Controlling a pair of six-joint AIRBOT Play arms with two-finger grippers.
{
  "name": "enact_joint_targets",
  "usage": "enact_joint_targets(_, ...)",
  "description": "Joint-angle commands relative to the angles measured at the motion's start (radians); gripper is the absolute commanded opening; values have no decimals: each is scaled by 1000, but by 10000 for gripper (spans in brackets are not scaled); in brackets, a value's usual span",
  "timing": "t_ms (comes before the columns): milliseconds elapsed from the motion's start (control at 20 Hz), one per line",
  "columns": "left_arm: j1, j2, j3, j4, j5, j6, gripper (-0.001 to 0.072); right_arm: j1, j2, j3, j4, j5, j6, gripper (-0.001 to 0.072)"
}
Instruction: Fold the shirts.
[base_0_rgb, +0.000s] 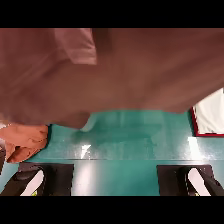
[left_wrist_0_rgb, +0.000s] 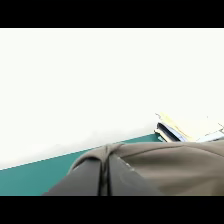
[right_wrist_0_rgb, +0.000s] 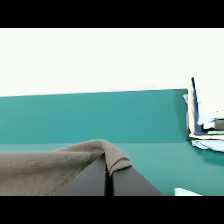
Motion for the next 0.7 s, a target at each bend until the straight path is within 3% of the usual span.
enact_joint_targets(0, 1, -44, -38, 2, -15, -8, 30, -23, -126, 172, 0, 138, 59, 15)
enact_joint_targets(250, -47, -268, -249, -1, -166, -6, 30, 34, -338, 23, -35, 260, 92, 15)
enact_joint_targets(400, -123, -465, -365, 10, -180, 9, 31, 185, -483, -148, -232, 282, 92, 15)
enact_joint_targets(650, -137, -806, -410, 72, -128, 35, 31, 328, -774, -262, -261, 171, 90, 15)
